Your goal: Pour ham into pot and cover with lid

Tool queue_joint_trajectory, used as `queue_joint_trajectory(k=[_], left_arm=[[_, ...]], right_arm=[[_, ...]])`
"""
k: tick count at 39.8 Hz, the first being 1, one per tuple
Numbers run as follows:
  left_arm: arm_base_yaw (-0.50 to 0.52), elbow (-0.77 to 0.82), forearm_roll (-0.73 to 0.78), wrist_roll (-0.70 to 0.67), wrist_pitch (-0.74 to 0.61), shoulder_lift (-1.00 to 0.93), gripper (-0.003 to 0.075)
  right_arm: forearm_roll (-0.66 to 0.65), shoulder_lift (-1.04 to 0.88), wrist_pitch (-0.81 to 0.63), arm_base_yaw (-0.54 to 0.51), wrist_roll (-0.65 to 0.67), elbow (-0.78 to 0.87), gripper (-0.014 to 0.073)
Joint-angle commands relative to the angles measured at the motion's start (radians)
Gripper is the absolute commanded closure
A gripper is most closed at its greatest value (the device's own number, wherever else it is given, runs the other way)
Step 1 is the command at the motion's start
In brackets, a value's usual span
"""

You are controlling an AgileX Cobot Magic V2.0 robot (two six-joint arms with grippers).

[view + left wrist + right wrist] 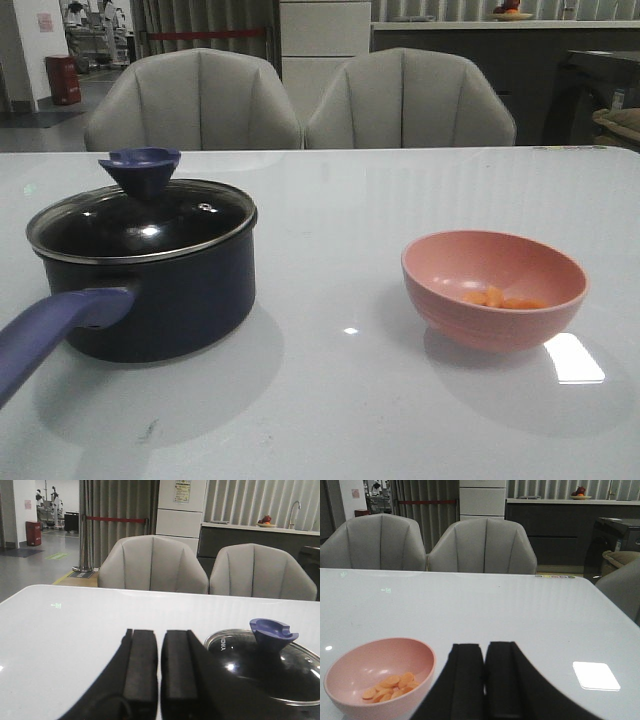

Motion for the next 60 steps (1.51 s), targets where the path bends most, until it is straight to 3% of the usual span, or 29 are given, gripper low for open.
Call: queue_joint_trajectory(k=[1, 33, 39, 42, 48, 57, 60], left_arm=[[-0.001, 0.032, -0.008, -0.007, -0.080, -0.020, 0.0598], [-0.001, 0.032, -0.008, -0.007, -0.080, -0.020, 0.0598], [-0.001, 0.030, -0.012, -0.007, -0.273, -0.020, 0.0598], [-0.001, 0.005, -0.012, -0.007, -0.293, -0.020, 0.0598], [-0.001, -0.141, -0.012, -0.007, -0.121, 0.027, 0.0598], [-0.001, -0.423, -0.017, -0.007, 0.232, 0.253, 0.0598], [-0.001, -0.464, -0.020, -0.007, 0.286, 0.319, 0.0598]], right_arm=[[-0.011, -0.019, -0.085, -0.006, 0.000, 0.012, 0.0445], [-0.011, -0.019, -0.085, -0.006, 0.000, 0.012, 0.0445], [-0.011, -0.019, -0.085, -0.006, 0.000, 0.012, 0.0445], [-0.011, -0.019, -0.085, -0.006, 0.000, 0.012, 0.0445], [-0.011, -0.019, -0.085, -0.006, 0.000, 0.012, 0.0445], [-0.011, -0.019, -0.085, -0.006, 0.000, 0.012, 0.0445], [-0.011, -0.019, -0.085, -0.006, 0.000, 0.012, 0.0445]])
